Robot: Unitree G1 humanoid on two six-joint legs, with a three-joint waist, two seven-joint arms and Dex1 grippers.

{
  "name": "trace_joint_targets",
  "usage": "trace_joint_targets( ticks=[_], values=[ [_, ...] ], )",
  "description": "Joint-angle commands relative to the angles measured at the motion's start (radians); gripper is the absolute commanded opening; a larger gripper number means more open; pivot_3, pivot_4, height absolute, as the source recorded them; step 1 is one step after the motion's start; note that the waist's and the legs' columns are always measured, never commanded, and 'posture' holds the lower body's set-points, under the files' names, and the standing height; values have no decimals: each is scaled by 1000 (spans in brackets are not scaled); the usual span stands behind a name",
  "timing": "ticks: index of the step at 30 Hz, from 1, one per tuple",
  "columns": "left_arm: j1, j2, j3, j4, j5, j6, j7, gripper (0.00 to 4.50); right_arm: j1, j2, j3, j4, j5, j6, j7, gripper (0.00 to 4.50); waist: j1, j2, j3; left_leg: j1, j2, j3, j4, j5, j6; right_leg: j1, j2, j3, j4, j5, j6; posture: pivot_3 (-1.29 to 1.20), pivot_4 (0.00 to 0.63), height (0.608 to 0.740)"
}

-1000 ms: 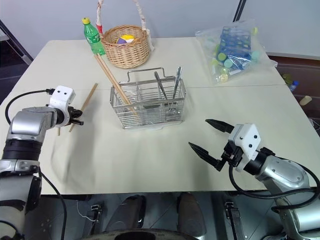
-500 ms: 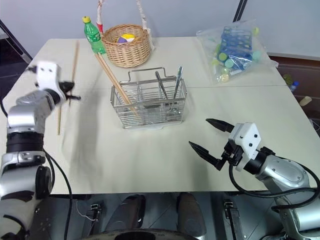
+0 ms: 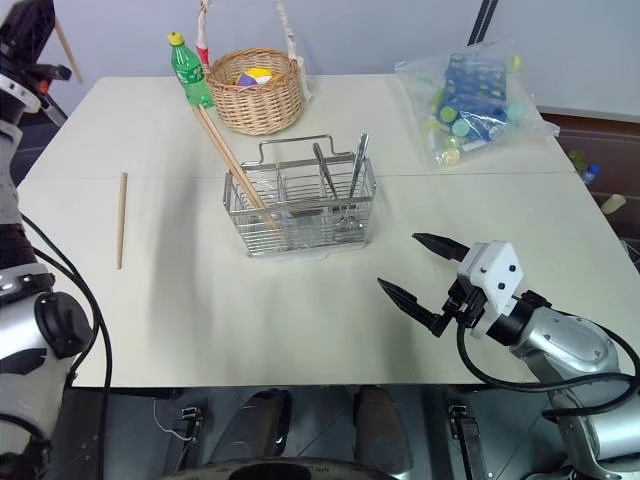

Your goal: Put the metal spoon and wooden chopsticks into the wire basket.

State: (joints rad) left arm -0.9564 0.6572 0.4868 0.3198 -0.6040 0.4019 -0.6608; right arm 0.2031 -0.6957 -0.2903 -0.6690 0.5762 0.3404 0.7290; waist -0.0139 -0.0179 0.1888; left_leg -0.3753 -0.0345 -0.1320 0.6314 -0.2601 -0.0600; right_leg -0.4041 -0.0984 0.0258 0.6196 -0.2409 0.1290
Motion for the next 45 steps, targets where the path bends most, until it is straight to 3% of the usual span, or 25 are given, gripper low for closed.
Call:
trace_joint_targets(
  ticks=[1, 8, 15, 26, 45],
  values=[
    [6, -29, -14, -104, -120, 87, -68, 50, 4, 8, -20, -42, 19, -5, -8, 4500, 0, 0, 0, 0, 0, 0, 0, 0, 0, 0, 0, 0, 0, 0, 0, 0, 150, 740],
    [45, -102, -103, -157, -207, 189, -171, 50, -11, 6, -5, -34, 13, -1, -15, 4500, -4, 0, 0, 0, 0, 0, 0, 0, 0, 0, 0, 0, 1, 0, 0, 0, 150, 740],
    [67, -181, -175, -110, -171, 137, -230, 50, -36, 7, 13, -24, 5, 3, -25, 4500, -2, 0, 0, 1, 0, 0, 0, 0, 0, 0, 0, 0, 1, 0, 0, 0, 150, 740],
    [197, -259, -252, -208, -155, 126, -234, 50, -49, 12, 28, -8, -12, -5, -33, 4500, -1, 0, 0, 0, 0, 0, 0, 0, 0, 0, 0, 0, 1, 0, 0, 0, 150, 740],
    [316, -267, -298, -332, -118, 106, -197, 50, -76, 17, 38, 15, -18, -9, -24, 4500, 0, 0, 0, 1, 0, 0, 0, 0, 0, 0, 0, 0, 0, 0, 0, 0, 150, 740]
  ],
)
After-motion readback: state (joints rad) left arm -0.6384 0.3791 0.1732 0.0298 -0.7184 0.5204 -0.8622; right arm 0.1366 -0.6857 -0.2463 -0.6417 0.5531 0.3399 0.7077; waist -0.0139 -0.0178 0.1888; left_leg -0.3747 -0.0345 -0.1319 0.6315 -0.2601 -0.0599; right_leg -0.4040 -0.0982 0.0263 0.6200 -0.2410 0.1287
